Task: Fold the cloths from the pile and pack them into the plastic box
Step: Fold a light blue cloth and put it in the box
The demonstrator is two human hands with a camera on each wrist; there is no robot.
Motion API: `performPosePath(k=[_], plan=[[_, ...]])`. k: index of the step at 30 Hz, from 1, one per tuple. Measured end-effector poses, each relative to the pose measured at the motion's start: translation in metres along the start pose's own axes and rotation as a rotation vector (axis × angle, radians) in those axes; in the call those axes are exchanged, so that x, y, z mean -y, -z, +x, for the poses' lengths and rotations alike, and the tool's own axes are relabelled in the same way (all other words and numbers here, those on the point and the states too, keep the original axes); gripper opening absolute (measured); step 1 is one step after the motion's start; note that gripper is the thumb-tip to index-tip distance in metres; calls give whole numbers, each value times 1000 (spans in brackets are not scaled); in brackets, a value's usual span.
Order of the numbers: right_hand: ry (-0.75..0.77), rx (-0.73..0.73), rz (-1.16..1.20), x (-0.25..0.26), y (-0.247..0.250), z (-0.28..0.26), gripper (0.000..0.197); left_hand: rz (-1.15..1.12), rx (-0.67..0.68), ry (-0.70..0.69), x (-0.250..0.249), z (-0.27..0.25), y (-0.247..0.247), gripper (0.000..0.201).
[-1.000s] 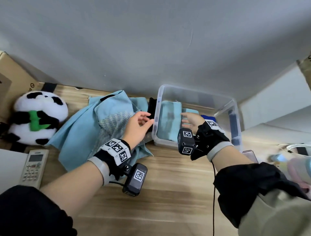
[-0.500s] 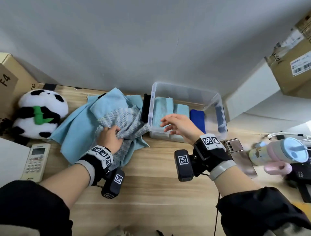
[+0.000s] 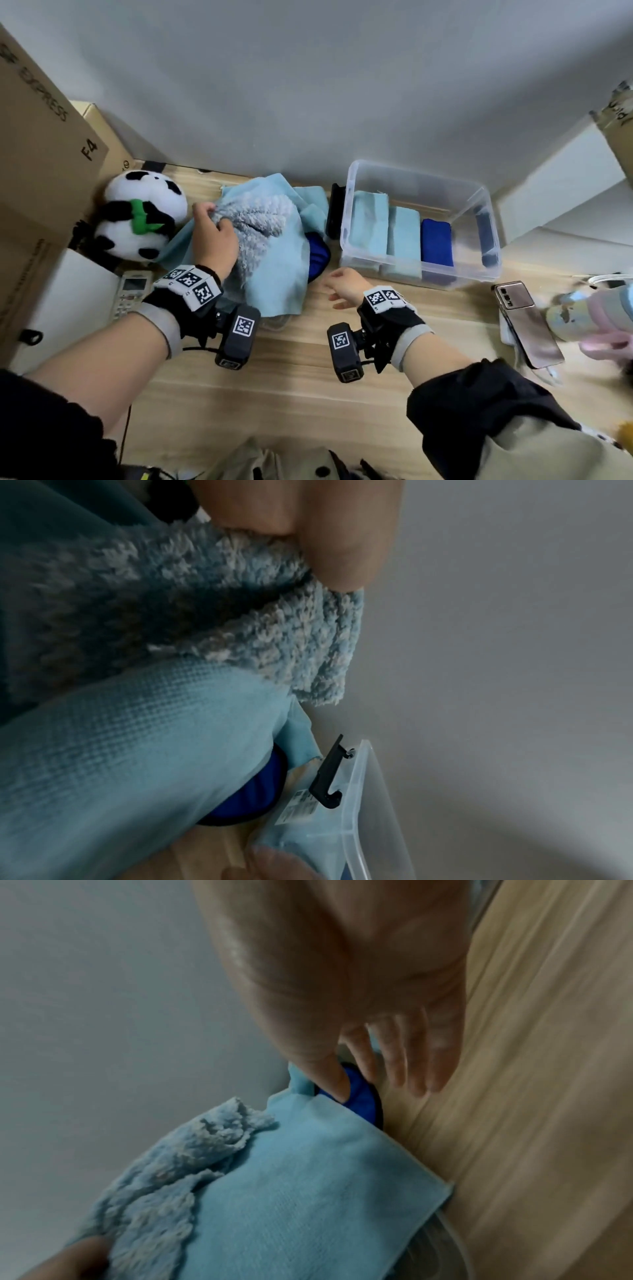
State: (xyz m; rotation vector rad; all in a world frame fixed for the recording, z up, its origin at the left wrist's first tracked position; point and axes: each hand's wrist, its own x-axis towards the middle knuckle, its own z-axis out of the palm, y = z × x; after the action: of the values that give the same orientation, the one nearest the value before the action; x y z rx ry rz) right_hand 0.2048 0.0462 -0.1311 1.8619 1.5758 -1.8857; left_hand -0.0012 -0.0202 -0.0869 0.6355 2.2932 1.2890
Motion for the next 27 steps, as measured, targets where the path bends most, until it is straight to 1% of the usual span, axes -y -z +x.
performPosePath(k=[1,2,6,9,11,12,14,16,20,21,22,24,25,26,27], plan=[[-12,-16,30,1,-6,4,44,-7,10,10,1,-1,2,28],[-26,-7,72,2,-12,8,43,-15,20,21,3,-1,3,28],[-117,127,216,4,-35,16,26,-52,53,56,14,3,3,29],[-153,86,328,6,-43,22,28,-101,85,75,16,6,2,29],[-138,38,337,8,-42,22,33,-127,103,75,17,7,3,29],[-113,8,330,10,-38,19,34,-129,101,72,17,8,3,30],[-21,-42,359,17,-31,8,28,-128,81,55,17,9,4,30],[94,-59,450,27,-21,-9,18,-139,66,61,15,8,6,32],[315,-79,673,54,10,-55,13,-194,39,129,16,10,11,35],[376,-76,716,61,19,-66,7,-206,35,151,15,10,11,37],[434,-79,745,66,28,-76,7,-215,25,170,15,10,10,38],[504,-110,792,73,40,-96,26,-241,-7,184,11,9,9,38],[530,-114,818,75,46,-105,27,-253,-29,179,7,7,8,38],[569,-105,825,76,53,-116,19,-262,-52,175,5,7,7,37],[609,-76,826,76,59,-124,20,-275,-76,170,3,9,6,38]])
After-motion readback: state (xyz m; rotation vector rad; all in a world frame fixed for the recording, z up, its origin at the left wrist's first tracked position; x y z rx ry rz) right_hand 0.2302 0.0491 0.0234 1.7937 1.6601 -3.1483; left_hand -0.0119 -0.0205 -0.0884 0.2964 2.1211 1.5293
